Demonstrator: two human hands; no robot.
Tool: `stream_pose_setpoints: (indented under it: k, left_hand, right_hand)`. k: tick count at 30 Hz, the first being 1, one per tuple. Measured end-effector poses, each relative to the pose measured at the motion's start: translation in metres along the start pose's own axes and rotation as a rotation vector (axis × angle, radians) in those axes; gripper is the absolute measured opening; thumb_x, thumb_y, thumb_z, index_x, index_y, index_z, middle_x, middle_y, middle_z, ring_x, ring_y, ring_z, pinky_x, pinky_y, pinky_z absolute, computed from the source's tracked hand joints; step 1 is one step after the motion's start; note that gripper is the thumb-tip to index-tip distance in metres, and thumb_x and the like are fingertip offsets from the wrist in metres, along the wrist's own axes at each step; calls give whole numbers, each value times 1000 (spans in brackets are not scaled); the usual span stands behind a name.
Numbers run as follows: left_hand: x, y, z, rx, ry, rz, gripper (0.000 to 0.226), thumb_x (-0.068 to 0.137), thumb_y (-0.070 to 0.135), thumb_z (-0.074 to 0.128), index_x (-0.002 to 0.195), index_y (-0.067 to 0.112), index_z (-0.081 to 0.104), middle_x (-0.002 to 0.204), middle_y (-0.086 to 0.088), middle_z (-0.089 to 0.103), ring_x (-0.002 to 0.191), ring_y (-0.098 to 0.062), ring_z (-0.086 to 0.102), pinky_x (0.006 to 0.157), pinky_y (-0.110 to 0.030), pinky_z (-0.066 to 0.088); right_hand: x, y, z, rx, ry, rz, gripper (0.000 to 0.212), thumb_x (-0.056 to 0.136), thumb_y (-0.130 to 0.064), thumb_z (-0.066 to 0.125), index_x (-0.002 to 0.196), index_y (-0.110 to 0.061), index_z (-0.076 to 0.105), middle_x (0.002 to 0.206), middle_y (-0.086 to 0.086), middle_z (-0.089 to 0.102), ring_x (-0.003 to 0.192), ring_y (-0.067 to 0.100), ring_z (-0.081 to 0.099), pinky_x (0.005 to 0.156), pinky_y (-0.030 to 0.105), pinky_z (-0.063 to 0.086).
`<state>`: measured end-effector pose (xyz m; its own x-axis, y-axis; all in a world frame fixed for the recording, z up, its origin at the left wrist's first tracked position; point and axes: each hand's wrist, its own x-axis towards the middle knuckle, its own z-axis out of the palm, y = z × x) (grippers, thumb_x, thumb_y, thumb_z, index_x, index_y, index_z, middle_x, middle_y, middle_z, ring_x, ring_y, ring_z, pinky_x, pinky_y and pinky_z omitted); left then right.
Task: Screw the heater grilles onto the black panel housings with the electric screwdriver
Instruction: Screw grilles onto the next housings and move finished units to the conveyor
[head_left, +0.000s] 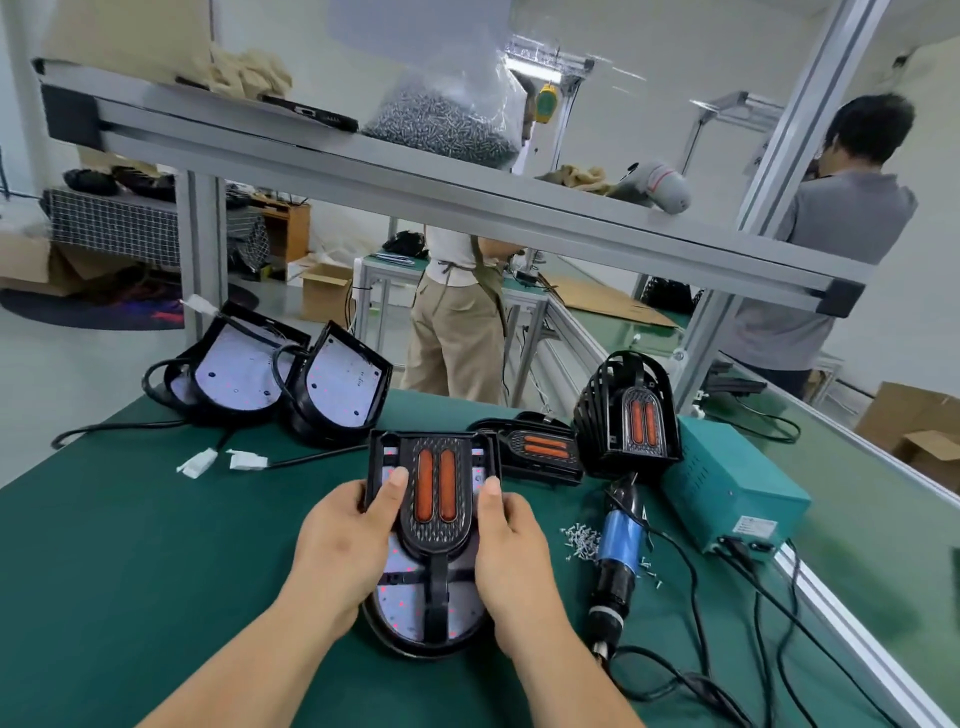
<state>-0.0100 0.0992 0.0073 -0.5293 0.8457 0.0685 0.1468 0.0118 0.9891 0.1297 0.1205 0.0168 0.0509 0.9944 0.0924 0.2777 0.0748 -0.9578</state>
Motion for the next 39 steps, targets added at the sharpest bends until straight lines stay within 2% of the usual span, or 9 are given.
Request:
stream_pose_setpoints:
  k: [3, 7, 13, 19, 25, 31, 34, 37, 39]
  left_hand:
    - [-1, 0, 0, -188, -131, -41, 56, 81, 62, 64, 85, 5, 66, 76, 1, 72, 69, -25, 64, 74, -40, 53]
    - [-10, -4, 3, -369, -438, -136, 61, 64, 45, 89, 112, 12, 70, 107, -9, 76, 103, -31, 71, 101, -52, 49]
    - [-9, 4, 7, -417, -420, -54, 47, 68, 24, 77, 110, 6, 70, 103, -13, 76, 97, -33, 73, 98, -52, 51]
    - [-8, 3, 6, -526, -406, -145, 40, 72, 32, 71, 105, 11, 74, 105, -15, 76, 92, -29, 75, 73, -35, 60]
    - [2, -2, -7, -859, -709, -506, 98, 74, 87, 34, 118, 9, 72, 130, -21, 64, 119, -39, 62, 104, -50, 44]
    - [9, 8, -22, -1170, -656, -228, 78, 96, 41, 49, 138, -23, 35, 148, -39, 34, 133, -49, 43, 118, -55, 22]
    - [29, 0, -42, -1329, -497, -439, 88, 41, 29, 94, 120, 2, 66, 113, -8, 69, 99, -27, 69, 100, -48, 49]
    - [40, 5, -67, -1628, -372, -311, 61, 76, 17, 77, 129, -4, 54, 79, 9, 62, 68, -4, 66, 71, -33, 61]
    - [48, 6, -82, -1621, -280, -256, 43, 96, 27, 60, 132, 4, 56, 76, 7, 65, 72, -5, 66, 84, -40, 57]
  right_hand:
    - [2, 3, 1, 47, 31, 6, 39, 102, -45, 42, 89, -13, 59, 81, -5, 63, 71, 8, 53, 63, 10, 40]
    - [2, 2, 3, 73, 104, 6, 38, 102, -43, 43, 77, -17, 54, 70, -8, 58, 61, 1, 48, 63, 20, 41]
    - [1, -3, -1, 255, 86, -8, 34, 102, -39, 48, 87, -13, 64, 78, -4, 71, 66, -1, 60, 63, 12, 46]
    - [-7, 1, -4, 370, -255, 62, 48, 75, -24, 87, 112, -8, 63, 102, 5, 77, 99, 23, 72, 85, 31, 58]
    - [-7, -9, -15, 601, -365, 57, 49, 73, -7, 84, 117, -3, 63, 109, 18, 74, 99, 36, 71, 89, 53, 57]
    - [-13, -11, -35, 549, -792, 30, 62, 63, -14, 78, 121, -4, 61, 109, 17, 69, 96, 31, 64, 91, 47, 54]
    - [-13, -10, -41, 460, -878, 58, 70, 61, -13, 78, 127, -2, 58, 113, 20, 65, 103, 34, 59, 101, 53, 46]
    - [-8, -6, -42, 515, -837, 76, 68, 61, -14, 78, 125, 0, 58, 111, 22, 65, 96, 33, 62, 94, 48, 50]
    - [-2, -4, -41, 628, -751, 85, 58, 65, -12, 78, 119, 1, 61, 107, 21, 68, 89, 31, 68, 84, 43, 57]
